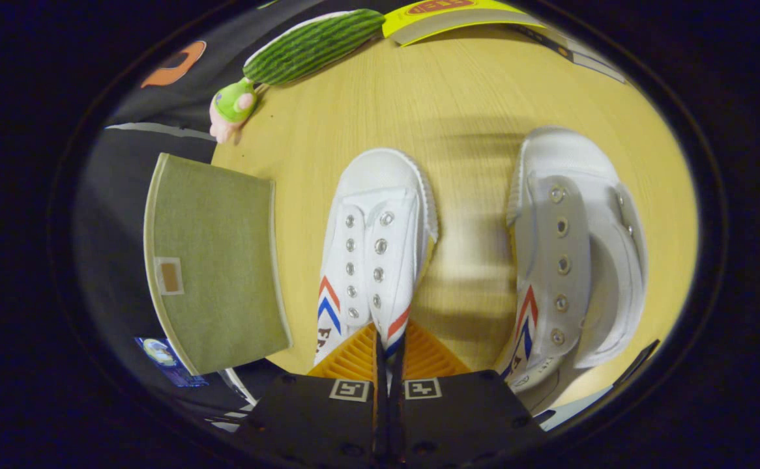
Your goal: Open the storage box then place both shoes into the box .Put the left shoe in first, then the right shoe, with the right side of both shoes facing outward in a uniform manner.
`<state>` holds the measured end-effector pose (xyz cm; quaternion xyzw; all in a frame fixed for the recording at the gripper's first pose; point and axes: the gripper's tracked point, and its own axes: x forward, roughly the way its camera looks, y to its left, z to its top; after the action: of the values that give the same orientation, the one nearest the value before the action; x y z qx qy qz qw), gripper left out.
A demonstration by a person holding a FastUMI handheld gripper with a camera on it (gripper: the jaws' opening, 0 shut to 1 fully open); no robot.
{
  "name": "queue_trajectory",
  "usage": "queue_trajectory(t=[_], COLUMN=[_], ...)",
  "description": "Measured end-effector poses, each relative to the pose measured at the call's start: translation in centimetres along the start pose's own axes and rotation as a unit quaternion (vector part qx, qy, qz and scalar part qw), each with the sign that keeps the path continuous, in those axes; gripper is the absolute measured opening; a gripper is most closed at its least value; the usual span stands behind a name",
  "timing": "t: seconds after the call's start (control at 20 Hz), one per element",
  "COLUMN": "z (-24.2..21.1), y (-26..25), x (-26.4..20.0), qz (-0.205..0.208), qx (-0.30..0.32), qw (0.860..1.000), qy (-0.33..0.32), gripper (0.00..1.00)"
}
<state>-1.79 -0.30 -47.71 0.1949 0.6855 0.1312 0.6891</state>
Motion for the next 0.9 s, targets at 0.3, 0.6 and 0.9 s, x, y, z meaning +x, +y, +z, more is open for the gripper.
queue_trajectory(t=[0.3, 0.6, 0.9], z=[-0.9, -2.8, -2.6], y=[2.8, 10.0, 22.1], x=[-3.4, -12.0, -17.1], qz=[0.043, 0.073, 0.104], qx=[0.007, -0.001, -0.049], qw=[0.999, 0.995, 0.987], qy=[-0.019, -0.067, -0.111], gripper=[0.06, 0.06, 0.06])
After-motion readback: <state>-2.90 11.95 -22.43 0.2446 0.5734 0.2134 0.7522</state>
